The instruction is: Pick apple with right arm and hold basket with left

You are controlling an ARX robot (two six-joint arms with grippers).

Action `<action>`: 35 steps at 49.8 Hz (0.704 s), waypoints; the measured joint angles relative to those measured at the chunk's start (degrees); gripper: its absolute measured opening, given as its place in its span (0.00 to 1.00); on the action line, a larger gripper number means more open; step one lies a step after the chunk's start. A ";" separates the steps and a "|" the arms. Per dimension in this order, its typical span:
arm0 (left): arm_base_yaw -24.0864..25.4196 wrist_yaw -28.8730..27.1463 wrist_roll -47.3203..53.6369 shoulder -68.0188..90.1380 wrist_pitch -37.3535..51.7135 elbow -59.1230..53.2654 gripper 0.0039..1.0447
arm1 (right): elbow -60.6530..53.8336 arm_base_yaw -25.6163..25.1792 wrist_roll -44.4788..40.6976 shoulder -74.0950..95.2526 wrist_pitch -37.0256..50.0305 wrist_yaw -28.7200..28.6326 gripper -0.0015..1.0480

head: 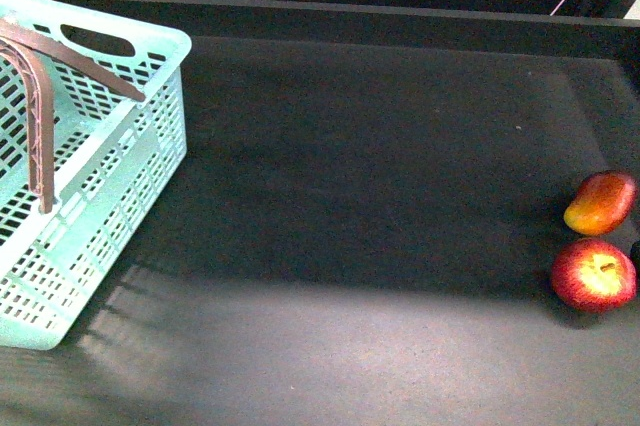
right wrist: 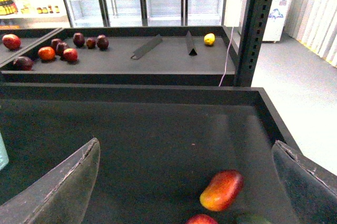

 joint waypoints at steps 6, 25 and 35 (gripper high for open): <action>-0.39 -0.20 0.26 -1.66 -0.44 -0.79 0.14 | 0.00 0.00 0.00 0.00 0.00 -0.02 0.92; -4.24 2.05 2.54 -18.34 -1.79 -9.44 0.14 | 0.00 0.00 0.00 0.00 0.00 0.00 0.92; -10.99 3.72 3.04 -30.14 -5.60 -13.18 0.14 | 0.00 0.00 0.00 0.00 0.00 -0.02 0.92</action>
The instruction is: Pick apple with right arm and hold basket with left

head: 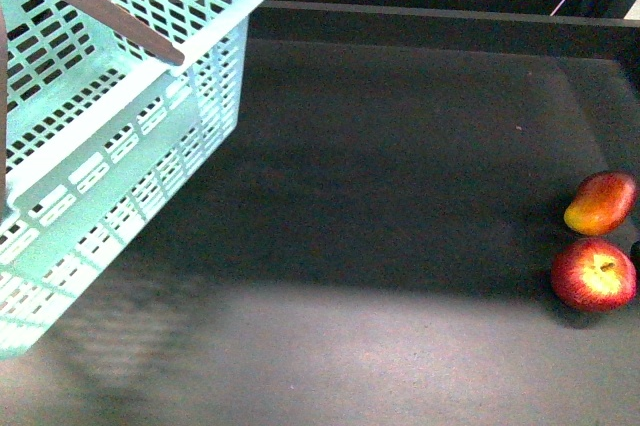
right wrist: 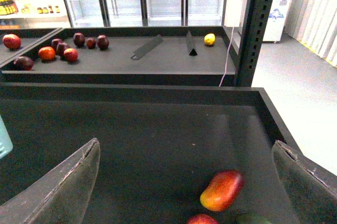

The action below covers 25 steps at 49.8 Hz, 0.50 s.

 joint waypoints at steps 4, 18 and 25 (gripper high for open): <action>-3.50 -0.22 0.46 -2.86 -1.73 -0.22 0.14 | 0.00 0.00 0.00 0.00 0.00 0.00 0.92; -14.32 -0.66 2.23 -5.42 -5.88 0.07 0.14 | 0.00 0.00 0.00 0.00 0.00 0.00 0.92; -19.45 -1.33 3.34 -3.78 -5.92 2.27 0.14 | 0.00 0.00 0.00 0.00 0.00 0.00 0.92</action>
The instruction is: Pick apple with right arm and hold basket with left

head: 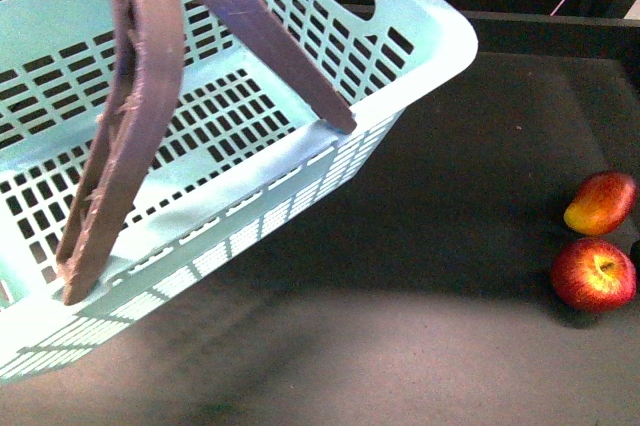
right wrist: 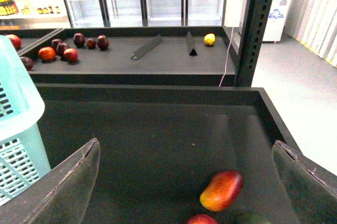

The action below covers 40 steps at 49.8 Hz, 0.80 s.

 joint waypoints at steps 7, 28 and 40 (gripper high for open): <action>-3.19 -0.35 0.94 3.45 1.29 2.86 0.14 | 0.00 0.00 0.00 0.00 0.00 0.00 0.92; -10.88 -0.09 1.27 7.74 2.99 5.81 0.14 | 0.00 0.00 0.00 0.00 0.00 0.00 0.92; -13.77 0.07 1.18 7.69 3.87 6.64 0.14 | 0.00 0.00 0.00 0.00 0.00 0.00 0.92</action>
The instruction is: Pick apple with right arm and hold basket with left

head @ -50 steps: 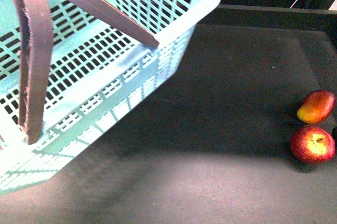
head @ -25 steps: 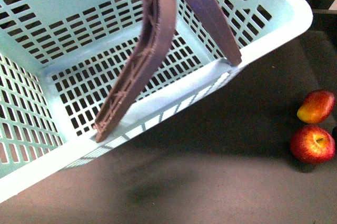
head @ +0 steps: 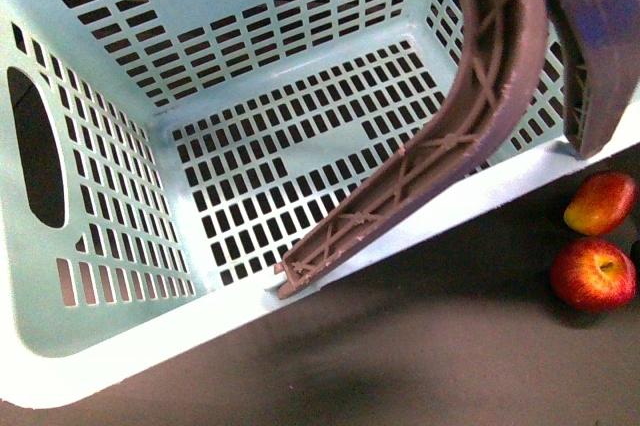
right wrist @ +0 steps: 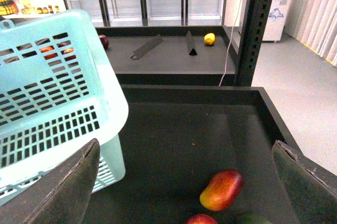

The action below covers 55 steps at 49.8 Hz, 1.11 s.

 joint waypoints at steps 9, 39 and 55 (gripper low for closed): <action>-0.59 -0.24 -0.42 0.00 0.00 0.00 0.14 | 0.00 0.00 0.00 0.00 0.00 0.00 0.92; -0.57 -0.46 -0.42 0.00 0.00 0.00 0.14 | 1.05 0.90 1.60 1.62 -3.26 2.75 0.92; -0.59 -0.46 -0.44 -0.02 0.00 0.00 0.14 | 7.43 -3.21 12.81 25.77 -17.27 14.45 0.92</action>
